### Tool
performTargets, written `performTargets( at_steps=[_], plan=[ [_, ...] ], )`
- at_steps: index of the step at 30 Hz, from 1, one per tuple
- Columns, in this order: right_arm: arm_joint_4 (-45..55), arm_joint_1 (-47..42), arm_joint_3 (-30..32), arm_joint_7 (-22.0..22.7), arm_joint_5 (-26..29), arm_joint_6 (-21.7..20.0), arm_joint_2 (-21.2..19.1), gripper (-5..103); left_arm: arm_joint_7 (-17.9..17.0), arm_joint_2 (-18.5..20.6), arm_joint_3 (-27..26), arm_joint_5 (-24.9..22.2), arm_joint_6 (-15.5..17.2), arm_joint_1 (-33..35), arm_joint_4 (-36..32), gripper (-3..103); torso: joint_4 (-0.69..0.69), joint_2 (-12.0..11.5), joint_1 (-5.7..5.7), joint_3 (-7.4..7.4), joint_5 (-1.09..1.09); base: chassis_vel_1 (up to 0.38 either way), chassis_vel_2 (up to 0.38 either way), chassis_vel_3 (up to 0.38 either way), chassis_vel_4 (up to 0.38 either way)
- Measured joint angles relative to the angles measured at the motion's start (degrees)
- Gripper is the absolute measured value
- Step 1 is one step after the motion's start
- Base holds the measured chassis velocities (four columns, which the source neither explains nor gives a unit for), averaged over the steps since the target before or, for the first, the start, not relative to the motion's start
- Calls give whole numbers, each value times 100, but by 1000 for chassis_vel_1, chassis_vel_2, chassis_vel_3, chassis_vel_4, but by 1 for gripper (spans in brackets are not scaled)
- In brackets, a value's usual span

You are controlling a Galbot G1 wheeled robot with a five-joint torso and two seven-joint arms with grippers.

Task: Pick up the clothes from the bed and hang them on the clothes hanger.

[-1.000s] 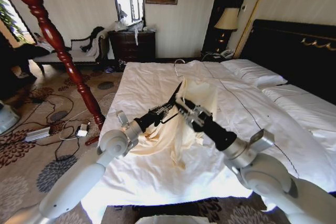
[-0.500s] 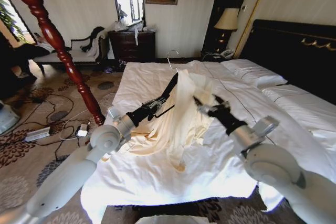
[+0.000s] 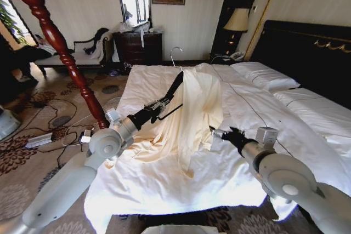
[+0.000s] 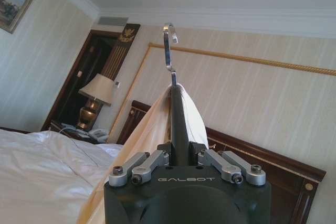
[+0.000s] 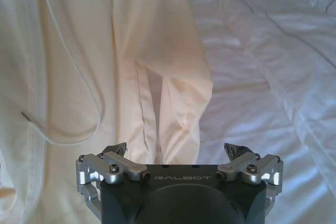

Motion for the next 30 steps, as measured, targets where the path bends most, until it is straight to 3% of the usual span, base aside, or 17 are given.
performTargets(
  at_steps=[4, 7, 9, 10, 12, 13, 14, 16, 18, 19, 23, 24, 25, 28, 29, 30],
  plan=[
    [-1, -9, -54, 239, 297, -331, 14, 100, -3, 58, -52, -6, -5, 45, -41, 18, 0, -1, 1, 0, 0, 0, 0, 0, 0],
    [-1, -13, -62, 238, 5, -314, 46, 100, -4, 115, -89, -8, -8, 105, -95, 18, -1, 0, 0, 0, 1, 0, 0, 0, 0],
    [-4, 106, 77, -67, -754, 4, 18, 100, -2, 216, -123, -5, -15, 230, -205, 18, -2, 0, 0, 0, 2, 0, 0, 0, 0],
    [-4, 106, 77, -67, -754, 4, 18, 100, -2, 216, -123, -5, -15, 230, -205, 18, -2, 0, 0, 0, 2, 0, 0, 0, 0],
    [-3, 221, 424, -516, -1251, 278, -107, 100, 9, 326, -131, 9, -21, 362, -322, 18, 2, 0, 1, 0, 1, 0, 0, 0, 0],
    [-36, 234, 735, -1026, -1431, 406, -239, 100, 17, 396, -131, 18, -22, 442, -410, 18, 1, 0, 0, 0, -2, 0, 0, 0, 0],
    [-36, 234, 735, -1026, -1431, 406, -239, 100, 17, 396, -131, 18, -22, 442, -410, 18, 1, 0, 0, 0, -2, 0, 0, 0, 0],
    [-460, 291, 1065, -2216, -1752, 908, -450, 100, 41, 528, -106, 29, -24, 497, -527, 18, -2, 0, -1, -1, -2, 0, 0, 0, 0],
    [-915, 355, 1114, -3498, -2040, 1663, -615, 100, 58, 655, -69, 25, -31, 502, -602, 18, 0, 0, 0, 0, 2, 0, 0, 0, 0],
    [-915, 355, 1114, -3498, -2040, 1663, -615, 100, 58, 655, -69, 25, -31, 502, -602, 18, 0, 0, 0, 0, 2, 0, 0, 0, 0],
    [-1918, 365, 864, -6053, -2226, 3258, -890, 100, 177, 881, 27, 24, -45, 498, -728, 18, 0, 0, 0, 0, 0, 0, 0, 0, 0],
    [-1918, 365, 864, -6053, -2226, 3258, -890, 100, 177, 881, 27, 24, -45, 498, -728, 18, 0, 0, 0, 0, 0, 0, 0, 0, 0],
    [-2304, 351, 794, -6819, -2279, 3624, -954, 100, 224, 913, 36, 23, -47, 497, -764, 18, 0, 0, 0, 0, 0, 0, 0, 0, 0],
    [-3256, 334, 714, -8628, -2261, 4043, -1078, 100, 360, 974, 44, 34, -49, 489, -828, 18, 0, -1, 1, 1, 2, 0, 0, 0, 0],
    [-3256, 334, 714, -8628, -2261, 4043, -1078, 100, 360, 974, 44, 34, -49, 489, -828, 18, 0, -1, 1, 1, 2, 0, 0, 0, 0],
    [-3564, 334, 703, -9328, -2174, 4117, -1109, 100, 420, 998, 47, 66, -49, 486, -853, 18, -1, -1, 2, 1, 3, 0, 0, 0, 0]
  ],
)
